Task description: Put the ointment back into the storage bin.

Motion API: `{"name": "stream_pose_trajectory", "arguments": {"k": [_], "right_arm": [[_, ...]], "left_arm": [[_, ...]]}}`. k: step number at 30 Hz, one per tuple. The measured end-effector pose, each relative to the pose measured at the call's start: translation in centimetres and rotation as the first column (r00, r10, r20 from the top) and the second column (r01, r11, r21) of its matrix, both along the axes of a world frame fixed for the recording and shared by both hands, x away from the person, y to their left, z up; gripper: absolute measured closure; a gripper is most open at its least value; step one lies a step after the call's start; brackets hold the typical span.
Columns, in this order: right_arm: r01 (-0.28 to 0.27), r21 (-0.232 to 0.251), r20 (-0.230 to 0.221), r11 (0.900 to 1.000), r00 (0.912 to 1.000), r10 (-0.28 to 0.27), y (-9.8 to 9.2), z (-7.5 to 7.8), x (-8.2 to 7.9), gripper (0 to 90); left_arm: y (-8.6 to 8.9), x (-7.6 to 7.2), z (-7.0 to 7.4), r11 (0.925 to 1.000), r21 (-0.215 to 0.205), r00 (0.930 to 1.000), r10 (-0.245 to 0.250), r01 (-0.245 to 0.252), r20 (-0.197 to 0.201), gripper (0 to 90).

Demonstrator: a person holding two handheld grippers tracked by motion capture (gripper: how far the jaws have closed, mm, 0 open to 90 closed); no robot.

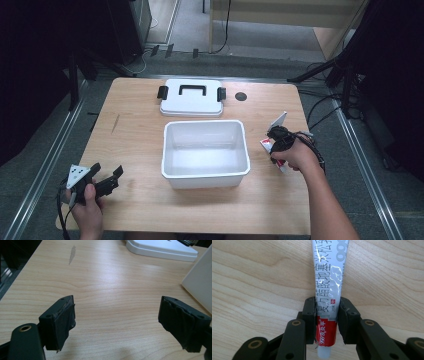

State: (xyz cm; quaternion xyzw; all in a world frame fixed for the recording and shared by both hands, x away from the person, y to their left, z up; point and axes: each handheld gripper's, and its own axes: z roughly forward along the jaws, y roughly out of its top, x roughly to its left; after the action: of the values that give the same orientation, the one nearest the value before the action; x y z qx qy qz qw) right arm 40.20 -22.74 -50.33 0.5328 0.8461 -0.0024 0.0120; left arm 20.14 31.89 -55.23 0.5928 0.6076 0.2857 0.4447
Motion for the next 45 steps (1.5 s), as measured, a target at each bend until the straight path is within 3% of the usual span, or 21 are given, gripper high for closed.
{"name": "stream_pose_trajectory", "arguments": {"k": [9, 17, 34, 45], "right_arm": [[0.016, 0.006, 0.002, 1.000, 0.9999, -0.016, 0.0, 0.3, -0.1, 72.0], [0.009, 0.028, 0.013, 1.000, 0.9999, -0.009, -0.1, 1.7, -0.3, 72.1], [-0.019, 0.056, 0.033, 0.998, 0.9993, 0.017, 1.1, 5.9, -0.9, 72.1], [-0.047, 0.070, 0.056, 0.996, 0.9975, 0.043, 3.0, 9.7, -1.2, 72.1]], "left_arm": [[0.0, 0.0, 0.0, 1.0000, 0.002, 1.0000, 0.000, 0.000, 0.000, 14.9], [0.0, 0.0, 0.0, 1.0000, 0.004, 1.0000, 0.000, 0.000, 0.000, 14.9], [-0.1, 0.0, 0.0, 1.0000, 0.004, 1.0000, 0.001, -0.001, -0.001, 14.9], [0.0, 0.0, 0.0, 1.0000, 0.005, 1.0000, 0.001, -0.001, -0.002, 14.9]]}}
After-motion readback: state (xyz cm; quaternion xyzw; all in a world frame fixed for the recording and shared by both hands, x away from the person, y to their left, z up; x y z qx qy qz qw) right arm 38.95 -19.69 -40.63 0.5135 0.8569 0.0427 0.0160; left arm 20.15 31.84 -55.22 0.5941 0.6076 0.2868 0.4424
